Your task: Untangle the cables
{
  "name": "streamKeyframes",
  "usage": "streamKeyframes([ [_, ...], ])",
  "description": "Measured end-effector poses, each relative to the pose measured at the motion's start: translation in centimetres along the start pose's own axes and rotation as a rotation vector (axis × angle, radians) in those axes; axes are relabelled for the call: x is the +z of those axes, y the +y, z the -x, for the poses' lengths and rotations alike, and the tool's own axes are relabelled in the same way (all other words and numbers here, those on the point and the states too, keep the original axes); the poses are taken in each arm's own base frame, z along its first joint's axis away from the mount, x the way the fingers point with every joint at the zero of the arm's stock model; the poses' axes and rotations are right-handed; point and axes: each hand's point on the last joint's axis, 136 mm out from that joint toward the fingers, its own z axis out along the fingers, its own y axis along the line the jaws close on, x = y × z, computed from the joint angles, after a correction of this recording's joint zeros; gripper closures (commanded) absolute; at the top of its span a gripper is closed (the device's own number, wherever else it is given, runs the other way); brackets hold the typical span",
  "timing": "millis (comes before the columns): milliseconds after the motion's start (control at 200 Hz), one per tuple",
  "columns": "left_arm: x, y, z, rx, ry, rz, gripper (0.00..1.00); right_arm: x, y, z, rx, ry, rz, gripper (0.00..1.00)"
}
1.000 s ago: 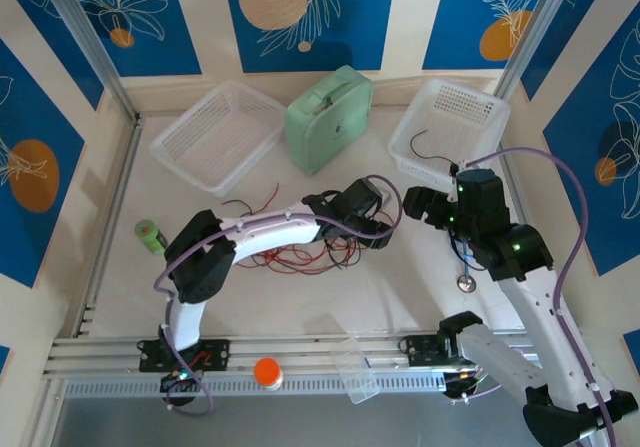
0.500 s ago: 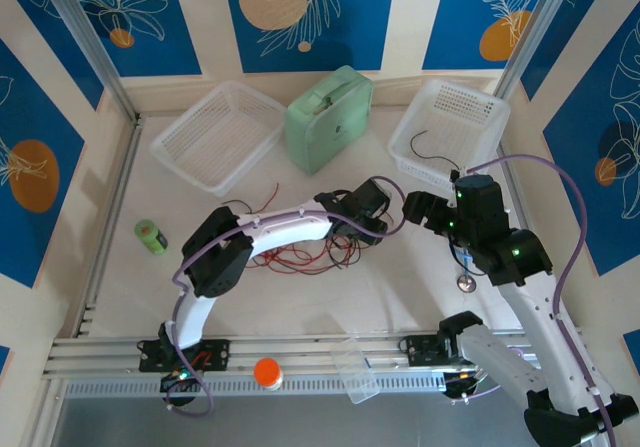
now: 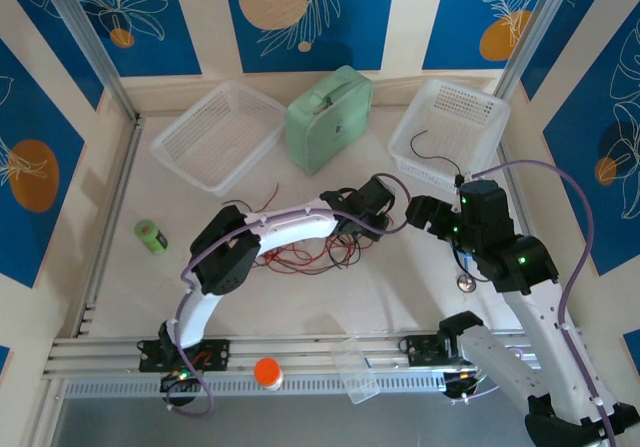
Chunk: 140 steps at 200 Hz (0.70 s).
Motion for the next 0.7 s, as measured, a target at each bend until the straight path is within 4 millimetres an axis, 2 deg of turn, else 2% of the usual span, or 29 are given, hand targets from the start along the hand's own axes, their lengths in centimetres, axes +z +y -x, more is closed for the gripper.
streamKeyframes([
  [105,0.0,0.05,0.06,0.0,-0.003,0.003,0.69,-0.02,-0.01,-0.01,0.0,0.001,0.0,0.14],
  [170,0.02,0.12,0.07,-0.001,-0.004,0.007,0.73,-0.02,-0.05,-0.07,0.001,0.003,-0.002,0.14],
  [365,0.03,0.21,0.11,0.005,-0.006,0.013,0.9,-0.03,-0.1,-0.14,0.004,0.006,-0.004,0.14],
  [440,0.03,0.24,0.13,0.003,-0.007,0.014,1.0,-0.14,-0.1,-0.14,0.004,0.003,-0.002,0.14],
  [700,-0.17,0.39,0.22,0.019,-0.01,0.023,1.0,-0.5,0.06,-0.01,0.004,-0.003,0.007,0.14],
])
